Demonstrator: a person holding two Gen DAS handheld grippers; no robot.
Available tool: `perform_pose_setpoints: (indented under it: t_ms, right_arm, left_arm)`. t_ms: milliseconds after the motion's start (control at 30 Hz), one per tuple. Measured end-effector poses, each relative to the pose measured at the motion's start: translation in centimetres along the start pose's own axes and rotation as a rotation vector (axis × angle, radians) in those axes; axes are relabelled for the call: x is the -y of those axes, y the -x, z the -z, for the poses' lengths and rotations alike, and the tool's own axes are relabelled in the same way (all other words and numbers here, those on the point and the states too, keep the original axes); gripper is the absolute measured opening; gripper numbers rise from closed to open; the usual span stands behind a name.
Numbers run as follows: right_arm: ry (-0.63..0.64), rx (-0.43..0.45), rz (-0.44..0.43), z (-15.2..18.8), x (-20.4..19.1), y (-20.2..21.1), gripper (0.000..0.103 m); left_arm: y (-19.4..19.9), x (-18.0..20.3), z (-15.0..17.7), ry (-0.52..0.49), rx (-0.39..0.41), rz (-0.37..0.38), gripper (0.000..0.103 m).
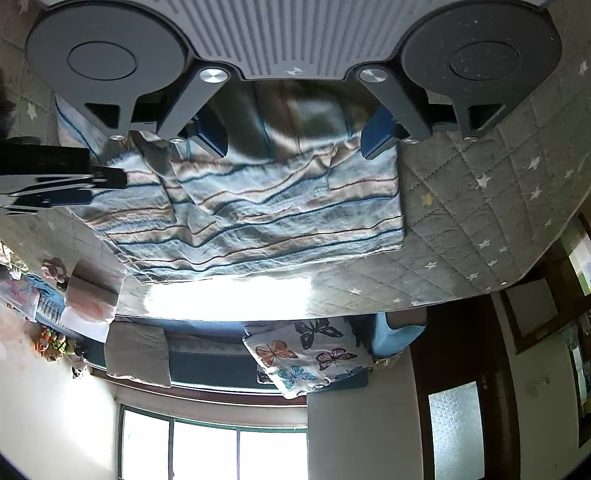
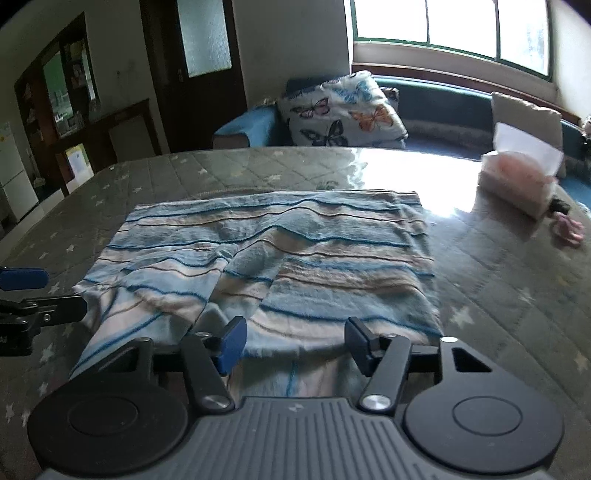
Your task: Fold clothes
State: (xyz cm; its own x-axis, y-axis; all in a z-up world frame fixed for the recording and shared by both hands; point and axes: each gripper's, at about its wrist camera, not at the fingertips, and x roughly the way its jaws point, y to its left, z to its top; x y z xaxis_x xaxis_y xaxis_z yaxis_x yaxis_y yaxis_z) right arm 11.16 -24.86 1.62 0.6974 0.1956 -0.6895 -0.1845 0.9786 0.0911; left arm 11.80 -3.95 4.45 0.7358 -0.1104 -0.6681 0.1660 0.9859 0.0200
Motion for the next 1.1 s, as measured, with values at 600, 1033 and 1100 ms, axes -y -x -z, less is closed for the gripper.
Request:
perform_pose_setpoints:
  t_ms: [600,1033,1100]
  right_arm:
    - [0.075,-0.06,0.015,-1.6,-0.8,-5.5,0.005]
    - [-0.032,0.009,-0.015,-0.8,2.1,-2.0,0.003]
    - [-0.044,0.02,-0.019,-0.6,2.5,-1.3,0.003]
  left_arm:
    - [-5.4,3.0,-4.3,-0.033,-0.054,0.09,0.08]
    - [-9.7,5.7,-3.9,-0.076,-0.143,0.143,0.045]
    - [-9.9,5.7,-3.8,-0.077,-0.152,0.153,0.032]
